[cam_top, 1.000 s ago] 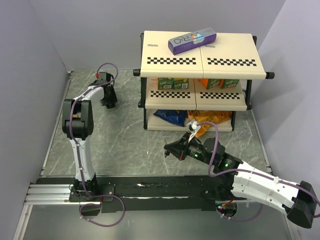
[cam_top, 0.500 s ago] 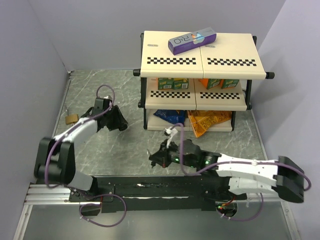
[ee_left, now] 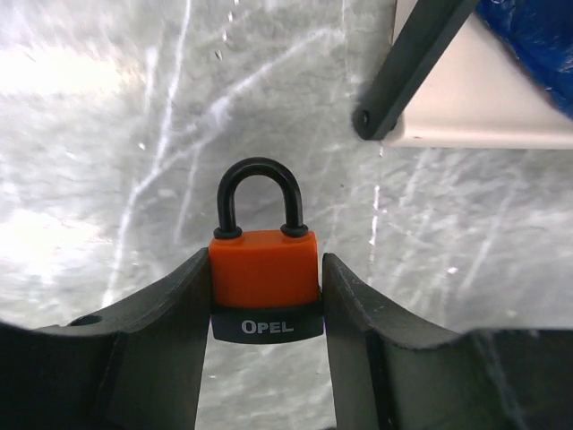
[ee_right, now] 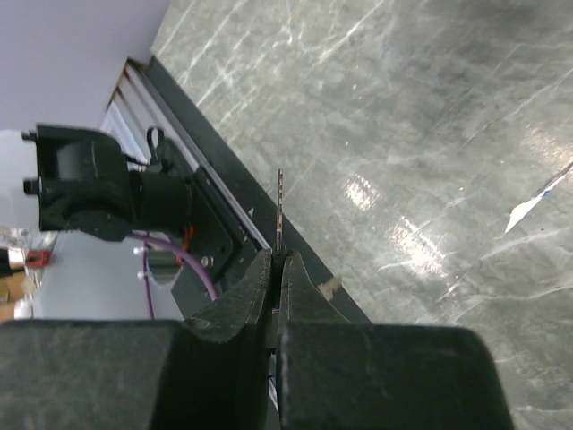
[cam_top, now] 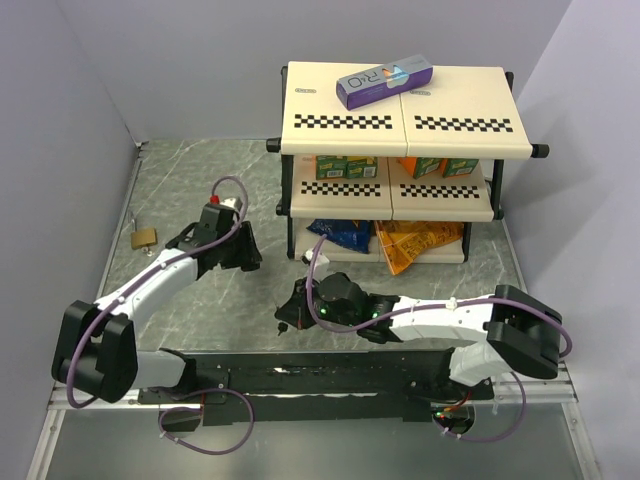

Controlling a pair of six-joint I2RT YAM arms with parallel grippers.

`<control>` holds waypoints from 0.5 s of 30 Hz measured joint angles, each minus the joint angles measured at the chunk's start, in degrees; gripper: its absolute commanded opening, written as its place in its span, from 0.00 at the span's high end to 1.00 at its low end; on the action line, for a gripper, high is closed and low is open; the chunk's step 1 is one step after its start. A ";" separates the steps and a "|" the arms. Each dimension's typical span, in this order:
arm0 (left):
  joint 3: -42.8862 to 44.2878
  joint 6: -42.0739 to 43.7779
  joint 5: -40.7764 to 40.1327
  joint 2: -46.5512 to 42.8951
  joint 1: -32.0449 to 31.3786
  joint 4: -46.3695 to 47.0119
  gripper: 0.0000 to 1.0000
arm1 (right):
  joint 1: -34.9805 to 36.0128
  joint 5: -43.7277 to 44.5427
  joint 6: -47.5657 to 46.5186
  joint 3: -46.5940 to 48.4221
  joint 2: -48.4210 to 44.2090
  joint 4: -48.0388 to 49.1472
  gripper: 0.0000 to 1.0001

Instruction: Unlock with the key

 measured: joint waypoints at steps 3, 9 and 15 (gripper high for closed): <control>2.84 3.45 -6.62 0.35 -3.26 -2.82 0.99 | -0.02 1.99 1.09 -0.11 -0.28 0.00 1.00; 6.60 6.88 -23.12 2.51 -9.97 -7.96 0.99 | -0.39 5.75 2.69 -3.32 -4.52 -0.33 1.00; 7.45 6.86 -37.48 6.91 -15.32 -14.80 0.99 | -0.55 8.37 3.43 -5.44 -8.39 -0.50 1.00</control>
